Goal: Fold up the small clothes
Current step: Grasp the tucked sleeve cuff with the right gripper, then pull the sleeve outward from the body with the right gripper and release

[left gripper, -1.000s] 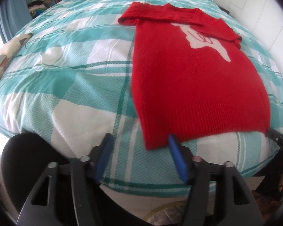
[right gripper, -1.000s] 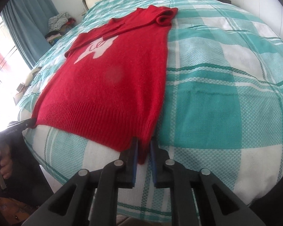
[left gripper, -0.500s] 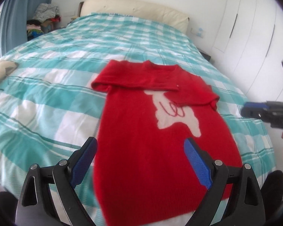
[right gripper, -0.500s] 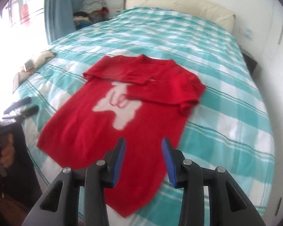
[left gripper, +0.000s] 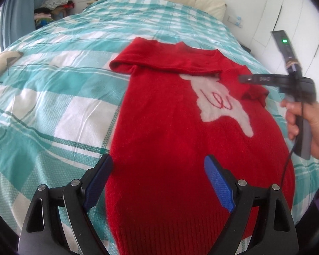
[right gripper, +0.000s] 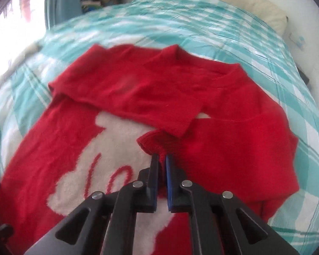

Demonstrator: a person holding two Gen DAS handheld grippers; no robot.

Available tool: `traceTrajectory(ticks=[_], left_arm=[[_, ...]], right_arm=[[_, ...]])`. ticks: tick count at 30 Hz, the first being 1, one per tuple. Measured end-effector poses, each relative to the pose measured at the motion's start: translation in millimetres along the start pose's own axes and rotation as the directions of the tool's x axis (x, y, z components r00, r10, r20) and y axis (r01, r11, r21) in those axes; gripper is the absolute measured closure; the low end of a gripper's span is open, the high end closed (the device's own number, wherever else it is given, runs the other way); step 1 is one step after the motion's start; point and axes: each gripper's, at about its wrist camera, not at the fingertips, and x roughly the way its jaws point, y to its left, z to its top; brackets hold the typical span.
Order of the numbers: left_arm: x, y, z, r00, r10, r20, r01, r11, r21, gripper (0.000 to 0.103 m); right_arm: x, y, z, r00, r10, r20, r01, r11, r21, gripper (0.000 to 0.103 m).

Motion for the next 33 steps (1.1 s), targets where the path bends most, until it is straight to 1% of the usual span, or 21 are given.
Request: traceTrajectory(ticks=[2,3,5,7,8,9,11,13,14,18,19,21,24,26,27,28,29,30,31,32,33], left_arm=[[0.0,0.5,0.0,1.000,-0.006,0.002,0.006,1.000,-0.007,0.014],[-0.5,0.0,-0.4,1.000,-0.009,0.004,0.009,1.000,-0.009,0.014],[-0.3,-0.2,-1.0,1.000,-0.008,0.009,0.008,1.000,-0.008,0.014],[1.5,-1.4,-2.0,1.000,-0.001,0.010,0.001,1.000,-0.004,0.014],[2.9,-2.1,-2.6,1.000,0.002,0.008,-0.002,1.000,-0.002,0.014],[4.7,-2.3,-2.5,1.000,0.004,0.008,-0.004,1.000,-0.002,0.014],[6.1,-3.7,-3.7,1.000,0.005,0.011,-0.005,1.000,0.002,0.014],[7.7,-5.6,-4.8,1.000,0.009,0.016,-0.010,1.000,0.012,0.014],[8.2,-6.6,-5.3,1.000,0.013,0.019,-0.014,1.000,0.019,0.014],[9.7,-8.6,-7.6,0.999,0.028,0.024,-0.029,0.999,0.034,0.014],[10.6,-8.5,-8.3,0.999,0.031,0.022,-0.032,0.999,0.036,0.014],[12.3,-8.1,-8.8,0.999,0.035,0.015,-0.036,0.999,0.035,0.014],[14.2,-7.8,-8.7,0.999,0.037,0.011,-0.037,0.999,0.031,0.014],[14.3,-7.4,-8.8,0.999,0.036,0.010,-0.036,0.999,0.029,0.014],[14.5,-7.4,-8.9,0.999,0.036,0.010,-0.036,0.999,0.028,0.014],[14.9,-7.1,-8.6,0.999,0.035,0.009,-0.035,0.999,0.026,0.014],[15.7,-6.8,-8.4,0.999,0.035,0.007,-0.035,0.999,0.023,0.014],[16.6,-6.7,-8.5,0.999,0.036,0.005,-0.036,0.999,0.021,0.014],[17.5,-6.7,-8.4,0.999,0.038,0.002,-0.038,0.999,0.021,0.014],[18.5,-6.9,-8.5,0.999,0.040,0.000,-0.040,0.999,0.021,0.014],[19.1,-6.7,-9.0,0.999,0.045,-0.001,-0.045,0.999,0.022,0.013]], right_arm=[[-43.5,-53.2,-2.1,0.997,-0.015,0.079,0.005,0.993,0.119,0.097],[-67.3,-84.3,-5.9,0.993,-0.028,0.117,0.005,0.981,0.192,0.097],[-112.7,-148.7,-24.6,0.981,-0.076,0.179,0.013,0.943,0.332,0.097],[-149.0,-207.6,-52.5,0.967,-0.146,0.208,0.039,0.893,0.449,0.097],[-161.3,-232.6,-66.1,0.961,-0.186,0.205,0.062,0.866,0.496,0.097],[-171.0,-255.9,-81.9,0.955,-0.222,0.198,0.081,0.836,0.543,0.097],[-182.0,-295.5,-116.2,0.945,-0.269,0.187,0.089,0.760,0.643,0.097],[-184.0,-325.7,-149.8,0.937,-0.302,0.174,0.085,0.681,0.727,0.097],[-182.5,-334.9,-165.4,0.936,-0.311,0.165,0.083,0.650,0.755,0.097],[-168.2,-355.8,-208.0,0.938,-0.308,0.160,0.050,0.575,0.817,0.097],[-163.8,-357.3,-216.6,0.944,-0.292,0.157,0.034,0.556,0.831,0.097],[-156.4,-364.0,-226.9,0.955,-0.235,0.179,-0.038,0.502,0.864,0.096],[-154.1,-364.9,-226.4,0.957,-0.217,0.193,-0.059,0.505,0.861,0.090],[-153.8,-364.2,-229.7,0.955,-0.192,0.227,-0.107,0.491,0.865,0.077],[-153.0,-363.2,-230.9,0.953,-0.189,0.236,-0.119,0.481,0.868,0.058],[-152.2,-362.0,-230.7,0.952,-0.188,0.242,-0.126,0.479,0.868,0.053],[-149.9,-360.9,-228.7,0.955,-0.184,0.234,-0.118,0.489,0.864,0.053],[-147.0,-360.0,-225.6,0.960,-0.181,0.214,-0.095,0.507,0.856,0.058],[-144.9,-358.8,-222.2,0.965,-0.195,0.177,-0.050,0.524,0.850,0.091],[-145.8,-357.8,-222.1,0.964,-0.233,0.132,0.012,0.531,0.847,0.097],[-149.2,-357.3,-223.8,0.956,-0.278,0.097,0.066,0.524,0.849,0.099]])
